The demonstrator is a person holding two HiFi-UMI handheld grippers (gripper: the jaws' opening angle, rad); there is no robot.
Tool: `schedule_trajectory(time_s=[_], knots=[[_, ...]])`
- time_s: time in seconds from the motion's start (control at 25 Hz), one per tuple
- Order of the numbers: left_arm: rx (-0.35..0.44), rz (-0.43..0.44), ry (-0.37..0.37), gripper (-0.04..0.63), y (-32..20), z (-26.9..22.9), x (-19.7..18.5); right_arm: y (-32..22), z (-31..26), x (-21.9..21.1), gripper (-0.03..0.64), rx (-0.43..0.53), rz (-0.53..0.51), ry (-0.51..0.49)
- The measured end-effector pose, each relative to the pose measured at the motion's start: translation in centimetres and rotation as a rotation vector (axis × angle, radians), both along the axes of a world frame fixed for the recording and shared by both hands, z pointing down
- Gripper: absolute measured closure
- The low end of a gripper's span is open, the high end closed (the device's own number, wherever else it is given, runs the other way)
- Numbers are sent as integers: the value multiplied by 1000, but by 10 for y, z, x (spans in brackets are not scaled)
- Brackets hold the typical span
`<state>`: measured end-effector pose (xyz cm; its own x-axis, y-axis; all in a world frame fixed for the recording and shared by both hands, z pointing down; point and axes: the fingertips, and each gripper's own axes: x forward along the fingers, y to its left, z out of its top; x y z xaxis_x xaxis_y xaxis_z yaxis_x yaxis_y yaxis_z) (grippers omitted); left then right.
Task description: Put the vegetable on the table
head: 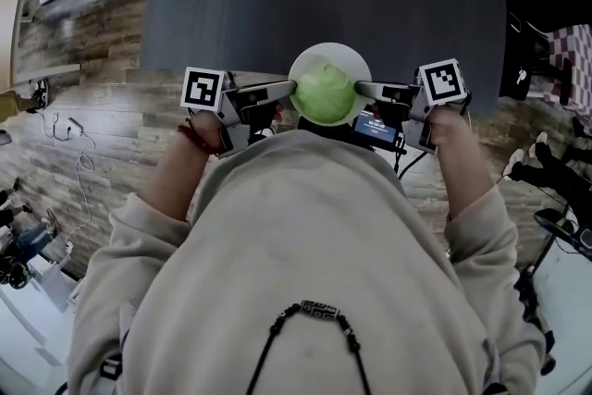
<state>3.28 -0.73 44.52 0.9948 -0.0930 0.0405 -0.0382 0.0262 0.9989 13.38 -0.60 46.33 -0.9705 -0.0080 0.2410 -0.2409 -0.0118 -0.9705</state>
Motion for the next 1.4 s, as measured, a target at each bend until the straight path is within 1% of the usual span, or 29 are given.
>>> schedule_trajectory(time_s=[0.12, 0.24, 0.4, 0.52, 0.64, 0.76, 0.96, 1.04, 1.2, 1.32, 1.4], knots=[[-5, -32, -5, 575, -2, 4, 1, -1, 5, 4, 591, -13, 17, -8], [-1, -21, -14, 575, -6, 0, 2, -4, 1, 1, 591, -3, 28, -29], [-23, 22, -33, 575, -6, 3, 6, -2, 7, 8, 591, -2, 55, -13], [-18, 45, -43, 575, -14, 5, 10, -5, 10, 11, 591, -2, 91, -18], [-3, 75, -28, 575, -23, 5, 14, -9, 8, 15, 591, 4, 139, -10], [-3, 115, -4, 575, -30, 2, 19, -15, 3, 19, 591, 35, 175, 13], [29, 200, 3, 575, -47, -6, 24, -23, -9, 20, 591, 67, 242, 26], [46, 220, 5, 577, -54, -8, 22, -28, -10, 18, 591, 74, 268, 39], [47, 214, 23, 577, -78, -14, 4, -51, -22, -5, 591, 106, 285, 26], [47, 221, 20, 577, -95, -15, -4, -68, -20, -13, 591, 99, 296, 24], [54, 228, 18, 577, -116, -13, -6, -90, -15, -14, 591, 94, 292, 37]])
